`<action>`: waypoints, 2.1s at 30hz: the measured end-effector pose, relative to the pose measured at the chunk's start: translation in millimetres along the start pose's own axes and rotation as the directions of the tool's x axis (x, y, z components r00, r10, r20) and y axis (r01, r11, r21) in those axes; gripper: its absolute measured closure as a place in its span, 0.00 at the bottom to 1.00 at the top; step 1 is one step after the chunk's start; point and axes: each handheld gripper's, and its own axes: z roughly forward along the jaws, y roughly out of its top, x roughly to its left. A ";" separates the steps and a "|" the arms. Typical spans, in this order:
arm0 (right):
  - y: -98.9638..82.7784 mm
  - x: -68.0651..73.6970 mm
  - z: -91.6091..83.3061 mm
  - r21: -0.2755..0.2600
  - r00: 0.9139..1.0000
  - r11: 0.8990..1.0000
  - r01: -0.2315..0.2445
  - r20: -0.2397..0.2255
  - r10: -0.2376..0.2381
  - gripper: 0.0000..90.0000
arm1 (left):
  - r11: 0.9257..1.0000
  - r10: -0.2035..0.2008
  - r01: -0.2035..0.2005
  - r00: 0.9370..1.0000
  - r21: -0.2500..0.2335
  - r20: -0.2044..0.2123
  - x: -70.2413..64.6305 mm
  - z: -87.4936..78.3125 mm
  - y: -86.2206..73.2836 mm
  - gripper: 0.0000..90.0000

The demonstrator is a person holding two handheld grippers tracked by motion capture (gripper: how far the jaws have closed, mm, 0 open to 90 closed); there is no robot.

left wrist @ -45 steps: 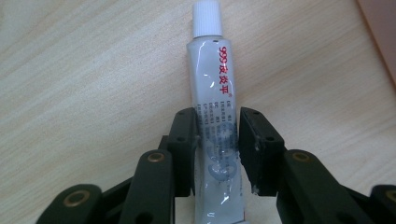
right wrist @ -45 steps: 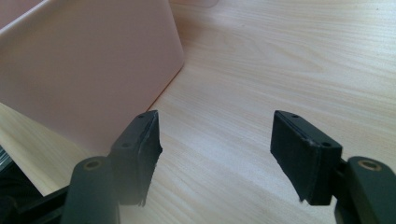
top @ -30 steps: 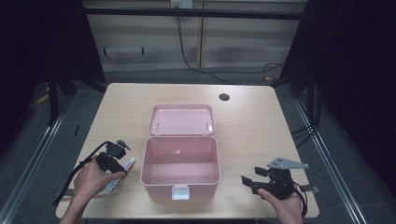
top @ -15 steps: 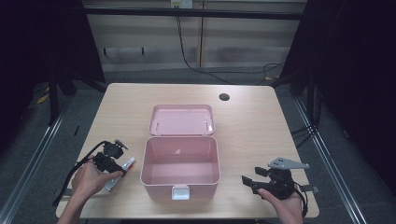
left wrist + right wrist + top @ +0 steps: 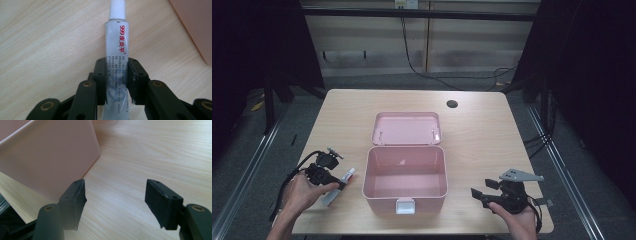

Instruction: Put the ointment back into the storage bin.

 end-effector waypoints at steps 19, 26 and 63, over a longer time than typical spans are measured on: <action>-0.6 -1.0 -1.0 -0.005 1.000 1.000 -0.010 0.002 0.010 0.36 | 0.994 -0.005 0.016 0.995 -0.106 0.097 0.6 -24.0 -9.3 0.79; -0.6 -1.6 -0.4 -0.001 1.000 1.000 -0.016 0.005 0.016 0.36 | 0.992 0.037 -0.024 0.994 -0.124 0.103 -6.3 -33.8 -12.3 0.79; -0.4 -2.1 -0.2 -0.003 1.000 1.000 -0.018 0.006 0.018 0.36 | 0.975 0.156 -0.129 0.978 -0.183 0.141 -26.5 -90.2 -7.4 0.79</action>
